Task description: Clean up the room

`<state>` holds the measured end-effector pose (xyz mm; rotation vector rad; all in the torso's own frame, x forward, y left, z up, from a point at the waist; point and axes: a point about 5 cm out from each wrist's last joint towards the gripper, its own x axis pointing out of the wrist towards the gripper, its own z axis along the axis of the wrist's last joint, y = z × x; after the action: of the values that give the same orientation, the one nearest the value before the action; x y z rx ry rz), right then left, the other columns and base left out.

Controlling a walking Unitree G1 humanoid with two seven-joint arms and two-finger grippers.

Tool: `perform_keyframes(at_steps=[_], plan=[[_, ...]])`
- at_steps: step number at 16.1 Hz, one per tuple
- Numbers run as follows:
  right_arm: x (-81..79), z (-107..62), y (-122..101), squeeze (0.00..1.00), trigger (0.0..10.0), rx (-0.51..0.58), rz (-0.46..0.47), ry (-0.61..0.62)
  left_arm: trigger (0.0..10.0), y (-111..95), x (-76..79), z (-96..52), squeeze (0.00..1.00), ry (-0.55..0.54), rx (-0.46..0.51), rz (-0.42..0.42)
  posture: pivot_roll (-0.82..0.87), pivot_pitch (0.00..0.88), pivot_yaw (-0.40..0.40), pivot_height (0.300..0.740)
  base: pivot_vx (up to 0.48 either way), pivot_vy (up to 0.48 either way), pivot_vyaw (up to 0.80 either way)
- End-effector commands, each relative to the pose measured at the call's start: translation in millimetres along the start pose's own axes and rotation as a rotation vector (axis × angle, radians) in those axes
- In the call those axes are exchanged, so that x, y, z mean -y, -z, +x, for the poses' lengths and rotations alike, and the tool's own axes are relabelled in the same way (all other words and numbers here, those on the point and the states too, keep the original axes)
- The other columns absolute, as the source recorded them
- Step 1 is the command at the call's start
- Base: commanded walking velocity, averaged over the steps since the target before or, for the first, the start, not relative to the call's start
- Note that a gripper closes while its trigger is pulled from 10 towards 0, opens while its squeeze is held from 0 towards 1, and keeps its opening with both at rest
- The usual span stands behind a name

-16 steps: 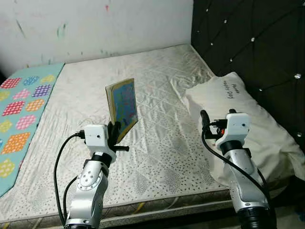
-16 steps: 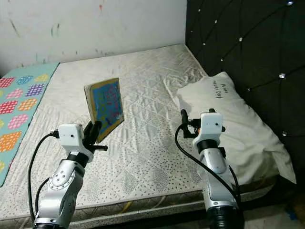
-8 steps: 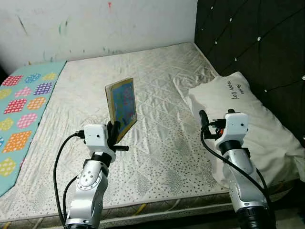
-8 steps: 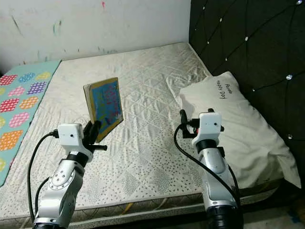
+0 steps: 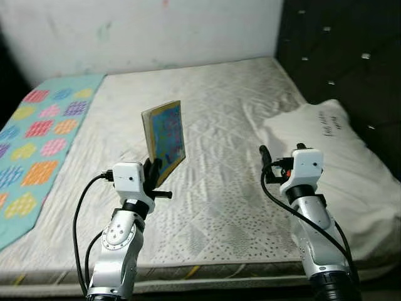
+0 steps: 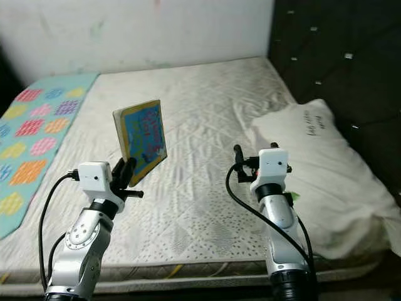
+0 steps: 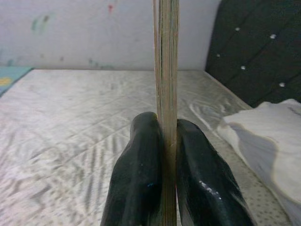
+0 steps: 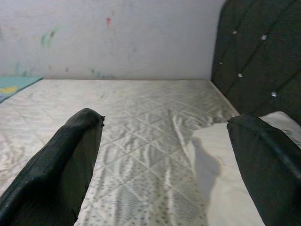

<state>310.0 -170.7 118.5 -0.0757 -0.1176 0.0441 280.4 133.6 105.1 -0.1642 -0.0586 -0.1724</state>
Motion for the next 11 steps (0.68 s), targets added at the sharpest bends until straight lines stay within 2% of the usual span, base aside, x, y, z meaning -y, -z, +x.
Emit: perform_keyframes(at_steps=[1, 11], plan=[[-5.4, 2.4, -1.5, 0.0, 10.0, 0.008, 0.002, -0.022, 10.0, -12.1, -3.6, 0.7, 0.0, -0.011, 0.058, 0.014, -0.21, 0.0, 0.127, 0.74, 0.0, 0.0, 0.0], [-2.6, 0.2, -0.4, 0.0, 10.0, 0.002, -0.017, -0.027, 10.0, -11.9, -0.2, 1.3, 0.0, -0.004, 0.056, 0.004, -0.21, 0.0, 0.124, 0.74, 0.0, -0.279, 0.0]])
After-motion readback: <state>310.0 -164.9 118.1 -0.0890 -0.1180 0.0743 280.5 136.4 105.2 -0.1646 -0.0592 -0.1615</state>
